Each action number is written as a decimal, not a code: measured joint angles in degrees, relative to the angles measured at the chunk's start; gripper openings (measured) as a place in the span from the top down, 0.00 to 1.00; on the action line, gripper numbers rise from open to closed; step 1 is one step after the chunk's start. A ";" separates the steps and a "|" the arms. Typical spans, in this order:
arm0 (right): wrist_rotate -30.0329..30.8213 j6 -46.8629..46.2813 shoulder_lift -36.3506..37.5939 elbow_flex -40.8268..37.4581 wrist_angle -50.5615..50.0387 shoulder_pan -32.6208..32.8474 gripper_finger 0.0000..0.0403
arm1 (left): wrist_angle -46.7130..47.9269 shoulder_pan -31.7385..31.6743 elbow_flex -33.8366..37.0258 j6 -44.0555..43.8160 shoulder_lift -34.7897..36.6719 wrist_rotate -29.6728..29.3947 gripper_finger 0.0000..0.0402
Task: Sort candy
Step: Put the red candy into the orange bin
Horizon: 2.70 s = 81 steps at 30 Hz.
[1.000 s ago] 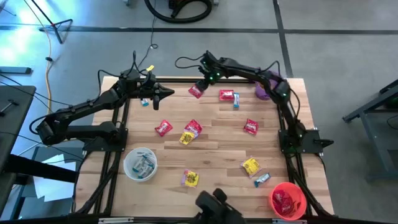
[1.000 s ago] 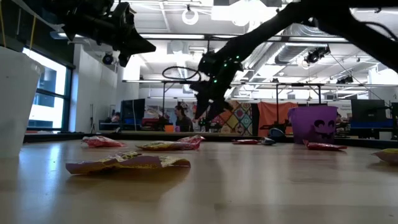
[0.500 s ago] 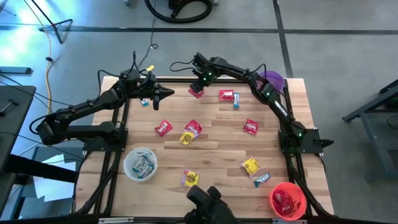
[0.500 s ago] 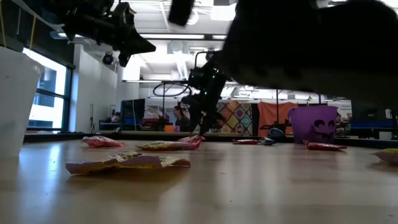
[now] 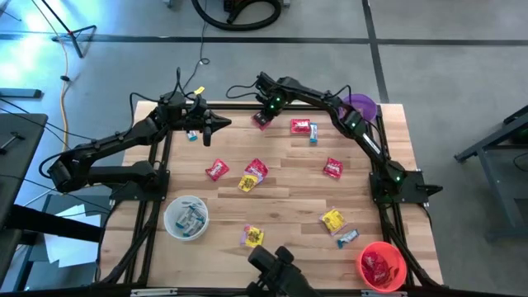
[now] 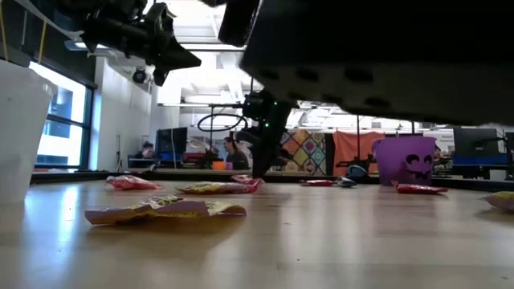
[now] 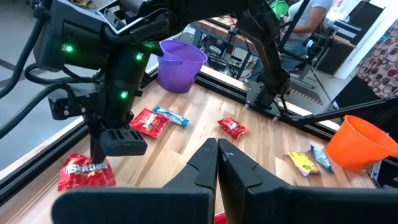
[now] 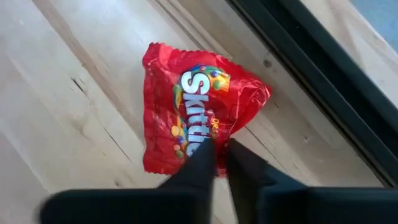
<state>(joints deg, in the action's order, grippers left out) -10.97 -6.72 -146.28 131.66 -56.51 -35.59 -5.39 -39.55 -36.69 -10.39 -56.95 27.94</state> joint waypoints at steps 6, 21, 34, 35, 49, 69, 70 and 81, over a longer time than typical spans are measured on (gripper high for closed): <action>0.51 -0.36 2.16 0.00 -1.85 0.00 0.97 | 0.00 0.00 -0.02 0.02 0.00 0.00 1.00; 1.84 -1.33 21.51 -0.22 -17.25 7.00 1.00 | -0.07 -0.02 -0.04 1.10 0.00 -0.02 1.00; 8.98 -16.46 35.22 -0.78 -33.21 22.75 1.00 | -0.28 -0.20 -0.04 2.54 0.00 -0.04 1.00; 8.98 -18.02 36.37 -1.81 -33.20 24.00 1.00 | -0.29 -0.20 -0.04 2.54 0.00 -0.02 1.00; -1.41 -53.37 64.02 -46.55 -24.96 47.49 1.00 | -0.48 -0.20 -0.04 2.06 -0.02 0.28 1.00; 1.72 -66.08 73.88 -88.41 8.51 44.59 0.42 | -0.32 -0.20 -0.04 1.54 -0.04 0.44 1.00; 1.72 -65.18 73.86 -90.78 11.20 42.98 0.39 | -0.15 -0.18 -0.04 1.53 -0.03 0.44 1.00; 2.35 -61.78 73.90 -102.37 24.62 36.81 0.43 | 1.05 -0.17 -0.04 0.46 -0.04 0.42 1.00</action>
<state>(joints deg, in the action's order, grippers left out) -8.62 -68.50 -72.38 29.29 -31.88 1.21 -4.34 -39.72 -36.73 -9.93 -56.99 28.36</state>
